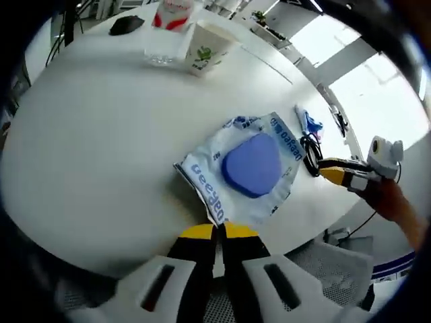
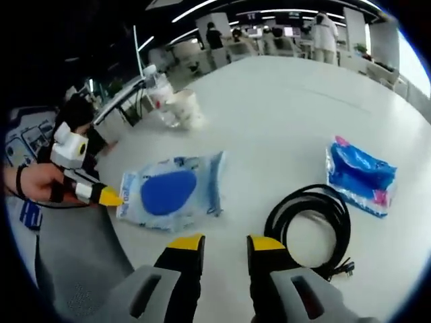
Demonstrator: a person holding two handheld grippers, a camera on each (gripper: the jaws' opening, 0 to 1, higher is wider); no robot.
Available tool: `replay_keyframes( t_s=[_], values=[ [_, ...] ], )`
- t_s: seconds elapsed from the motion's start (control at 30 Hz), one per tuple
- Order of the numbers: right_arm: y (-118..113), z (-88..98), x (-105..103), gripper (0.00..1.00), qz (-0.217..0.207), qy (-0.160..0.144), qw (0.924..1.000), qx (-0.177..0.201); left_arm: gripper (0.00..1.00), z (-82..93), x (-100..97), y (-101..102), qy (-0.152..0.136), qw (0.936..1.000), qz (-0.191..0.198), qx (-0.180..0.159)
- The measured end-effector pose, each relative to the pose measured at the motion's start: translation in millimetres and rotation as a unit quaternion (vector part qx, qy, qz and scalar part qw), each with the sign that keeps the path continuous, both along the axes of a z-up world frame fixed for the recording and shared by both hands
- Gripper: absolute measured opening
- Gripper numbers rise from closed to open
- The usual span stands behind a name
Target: Arrange the tabletop items into an orderly group along one side of the table until the central work area is clear of visible clutter.
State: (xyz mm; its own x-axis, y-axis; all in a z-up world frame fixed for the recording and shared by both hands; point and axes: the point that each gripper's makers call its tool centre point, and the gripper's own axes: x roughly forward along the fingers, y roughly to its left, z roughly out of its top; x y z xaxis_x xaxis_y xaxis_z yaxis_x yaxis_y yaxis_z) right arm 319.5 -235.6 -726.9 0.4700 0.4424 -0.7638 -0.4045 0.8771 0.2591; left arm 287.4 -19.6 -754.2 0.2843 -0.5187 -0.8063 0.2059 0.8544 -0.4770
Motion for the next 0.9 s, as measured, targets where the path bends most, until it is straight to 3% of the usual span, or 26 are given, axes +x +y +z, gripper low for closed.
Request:
replay_keyframes(
  t_s=[0.3,0.6,0.9],
  values=[
    [21.8,-2.5,1.5,0.23,0.01,0.006,0.9999,0.008,0.0,1.9,21.6,26.3,-0.02,0.9994,0.014,0.023],
    [41.9,-3.8,-0.1,0.23,0.009,0.015,0.9997,0.019,0.0,-1.2,45.4,38.3,-0.044,0.9983,0.029,0.025],
    [48.6,-6.4,2.7,0.21,-0.006,0.024,0.9993,0.027,0.09,2.1,45.3,46.3,-0.056,0.9977,0.037,0.011]
  ],
)
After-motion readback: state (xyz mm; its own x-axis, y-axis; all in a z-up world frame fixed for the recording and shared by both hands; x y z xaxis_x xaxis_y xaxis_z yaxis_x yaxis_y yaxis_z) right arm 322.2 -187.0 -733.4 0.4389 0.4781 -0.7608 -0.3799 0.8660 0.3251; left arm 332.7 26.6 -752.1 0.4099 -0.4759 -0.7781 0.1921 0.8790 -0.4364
